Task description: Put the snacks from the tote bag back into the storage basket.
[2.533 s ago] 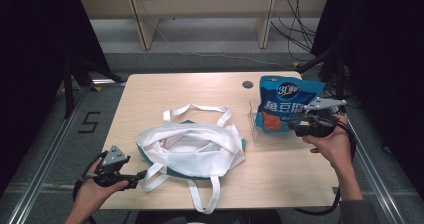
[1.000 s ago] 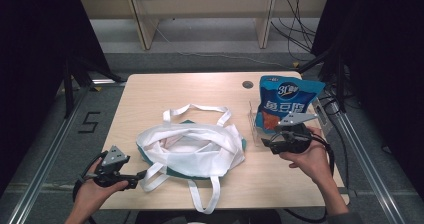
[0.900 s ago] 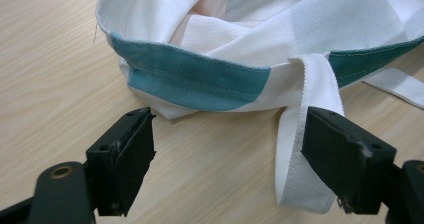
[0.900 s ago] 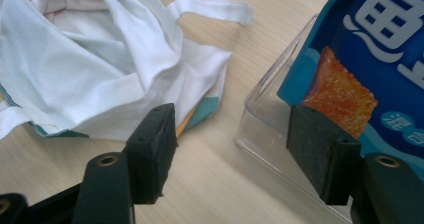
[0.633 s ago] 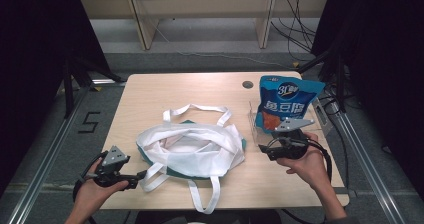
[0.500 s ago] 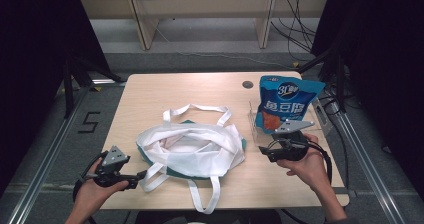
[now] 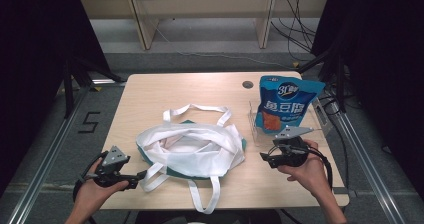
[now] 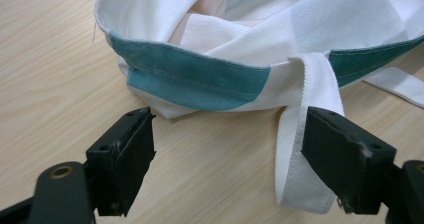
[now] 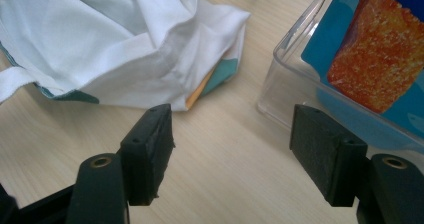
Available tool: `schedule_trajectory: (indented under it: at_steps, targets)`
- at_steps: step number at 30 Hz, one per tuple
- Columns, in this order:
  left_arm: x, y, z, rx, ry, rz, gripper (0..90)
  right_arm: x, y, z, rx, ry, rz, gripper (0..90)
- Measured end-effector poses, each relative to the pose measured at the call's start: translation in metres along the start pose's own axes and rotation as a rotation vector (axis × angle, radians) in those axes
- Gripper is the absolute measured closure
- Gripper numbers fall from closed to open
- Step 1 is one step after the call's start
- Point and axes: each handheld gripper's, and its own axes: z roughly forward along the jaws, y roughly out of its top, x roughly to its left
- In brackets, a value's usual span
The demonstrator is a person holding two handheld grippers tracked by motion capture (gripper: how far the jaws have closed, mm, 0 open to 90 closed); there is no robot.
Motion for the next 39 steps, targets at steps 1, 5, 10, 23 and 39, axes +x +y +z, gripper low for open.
schedule_trajectory:
  at_steps: [1, 5, 10, 23, 39]
  targets:
    - [0.0, 0.0, 0.0, -0.001, 0.001, -0.007, 20.0, -0.001, -0.001, 0.0, 0.011, -0.01, -0.023, 34.2]
    - [0.0, 0.0, 0.0, -0.002, 0.0, -0.006, 20.0, 0.001, -0.004, -0.001, 0.019, -0.001, -0.026, 34.1]
    - [0.0, 0.0, 0.0, -0.002, -0.002, -0.007, 20.0, 0.004, -0.008, -0.003, 0.012, -0.007, -0.001, 34.0]
    - [-0.001, -0.001, 0.0, -0.006, 0.0, -0.006, 20.0, 0.012, -0.027, -0.004, 0.029, 0.01, -0.012, 33.1]
    - [0.0, 0.0, 0.0, 0.009, -0.004, -0.006, 20.0, 0.025, -0.046, 0.0, 0.047, 0.01, 0.042, 25.1]
